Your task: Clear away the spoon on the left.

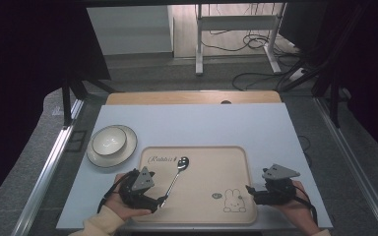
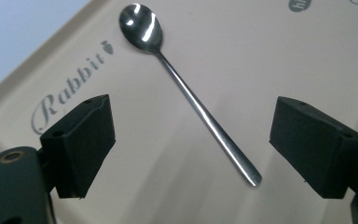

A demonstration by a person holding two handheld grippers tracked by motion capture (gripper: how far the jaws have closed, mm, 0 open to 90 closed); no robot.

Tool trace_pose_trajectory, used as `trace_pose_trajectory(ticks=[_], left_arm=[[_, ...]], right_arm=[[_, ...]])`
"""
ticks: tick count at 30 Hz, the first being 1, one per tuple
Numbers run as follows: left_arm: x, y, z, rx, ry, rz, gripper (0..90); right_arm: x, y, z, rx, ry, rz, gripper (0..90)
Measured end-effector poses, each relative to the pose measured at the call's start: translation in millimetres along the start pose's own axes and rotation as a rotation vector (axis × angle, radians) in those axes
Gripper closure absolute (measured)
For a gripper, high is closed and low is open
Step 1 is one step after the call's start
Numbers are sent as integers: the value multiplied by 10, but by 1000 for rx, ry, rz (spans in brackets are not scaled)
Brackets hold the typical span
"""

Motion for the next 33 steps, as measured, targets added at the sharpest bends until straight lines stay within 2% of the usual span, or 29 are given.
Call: trace_pose_trajectory(ticks=[7,12,14,15,18,19,20,21,23,33], left_arm=[[-69,97,-46,53,20,-57,168],[-99,170,-45,63,28,-88,185],[-143,257,-46,82,45,-122,193],[-143,257,-46,82,45,-122,195],[-262,370,-41,111,91,-171,198],[-262,370,-41,111,91,-171,199],[-315,401,-15,119,126,-187,199],[-315,401,-15,119,126,-187,200],[-383,458,39,119,150,-217,203],[-513,655,149,122,165,-300,226]], right_arm=[[0,1,-2,4,-1,0,162],[12,1,-3,5,-3,2,162],[20,-4,-5,13,-6,10,162],[20,-4,-5,13,-6,10,162],[33,5,4,21,-12,19,162],[33,5,4,21,-12,19,162],[46,5,2,24,-21,26,162],[52,3,1,25,-21,28,163],[51,-3,2,21,-23,28,163],[44,-28,3,15,-2,16,163]])
Point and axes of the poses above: each handheld gripper's, and its own axes: y roughly backward along the jaws, z roughly out of its underside, x roughly to its right, the point moved 5 cm from there along -y, roughly forward along the jaws, and after that the axes turned 11 degrees about x, right-handed, at the moved point
